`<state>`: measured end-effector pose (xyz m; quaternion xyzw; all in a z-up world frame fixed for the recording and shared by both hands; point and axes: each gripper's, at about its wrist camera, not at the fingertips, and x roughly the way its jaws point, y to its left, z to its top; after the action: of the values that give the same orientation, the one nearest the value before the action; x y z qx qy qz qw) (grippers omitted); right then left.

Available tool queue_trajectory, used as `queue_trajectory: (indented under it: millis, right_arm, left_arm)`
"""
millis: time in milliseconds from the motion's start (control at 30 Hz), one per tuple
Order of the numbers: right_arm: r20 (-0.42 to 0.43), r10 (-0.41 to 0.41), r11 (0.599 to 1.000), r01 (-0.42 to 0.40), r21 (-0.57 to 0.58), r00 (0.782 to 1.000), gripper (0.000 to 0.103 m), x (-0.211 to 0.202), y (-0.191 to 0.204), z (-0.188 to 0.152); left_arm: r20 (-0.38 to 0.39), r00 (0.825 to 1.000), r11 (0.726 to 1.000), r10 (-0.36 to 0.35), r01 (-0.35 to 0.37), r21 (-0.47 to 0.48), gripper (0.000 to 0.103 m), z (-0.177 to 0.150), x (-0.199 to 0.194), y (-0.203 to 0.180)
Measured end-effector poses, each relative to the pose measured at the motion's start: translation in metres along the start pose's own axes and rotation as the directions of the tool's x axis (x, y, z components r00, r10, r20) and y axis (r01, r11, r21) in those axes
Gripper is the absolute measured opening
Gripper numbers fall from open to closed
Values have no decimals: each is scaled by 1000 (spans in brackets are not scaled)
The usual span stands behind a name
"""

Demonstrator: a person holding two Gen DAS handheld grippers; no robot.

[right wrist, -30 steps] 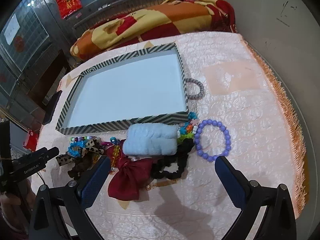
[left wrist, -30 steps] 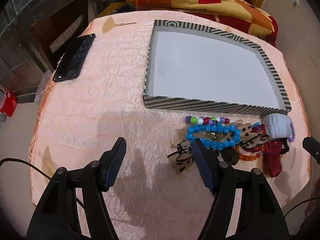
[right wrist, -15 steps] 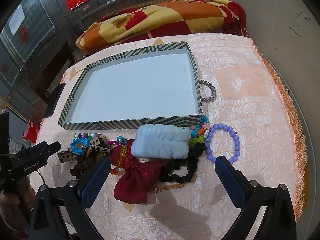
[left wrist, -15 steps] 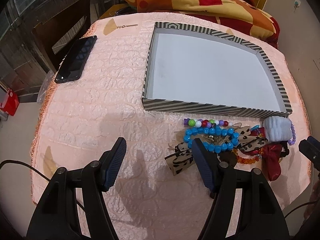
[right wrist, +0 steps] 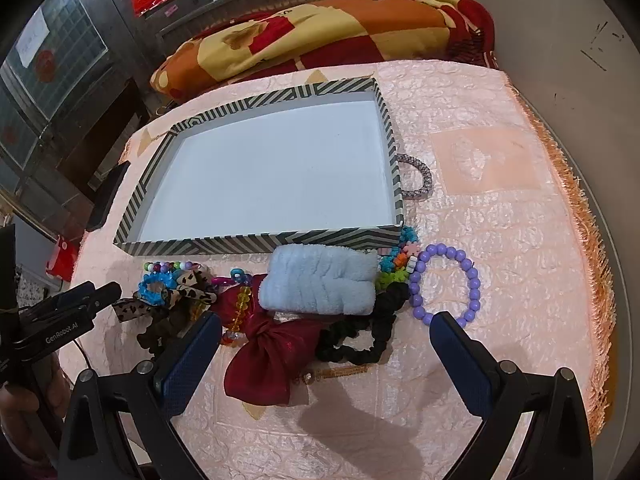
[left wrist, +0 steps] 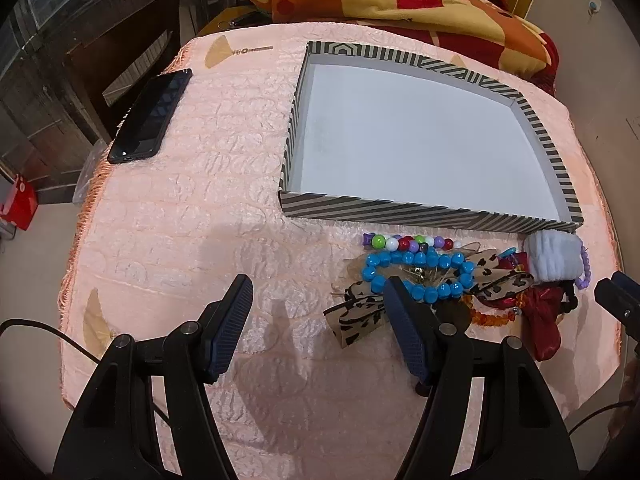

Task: Organize jewelry
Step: 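Move both grippers toward the pile of hair accessories beside the tray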

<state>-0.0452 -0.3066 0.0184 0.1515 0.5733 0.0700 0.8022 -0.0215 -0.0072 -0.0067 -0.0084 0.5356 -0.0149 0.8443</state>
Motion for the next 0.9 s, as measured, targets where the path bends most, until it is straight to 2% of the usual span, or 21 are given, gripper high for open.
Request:
queue_trajectory:
  millis: [900]
  right_arm:
    - [-7, -9, 1000, 9, 2, 1000, 103, 0, -2, -1]
  left_arm:
    - [-16, 1000, 1000, 2, -2, 4, 68, -5, 3, -2]
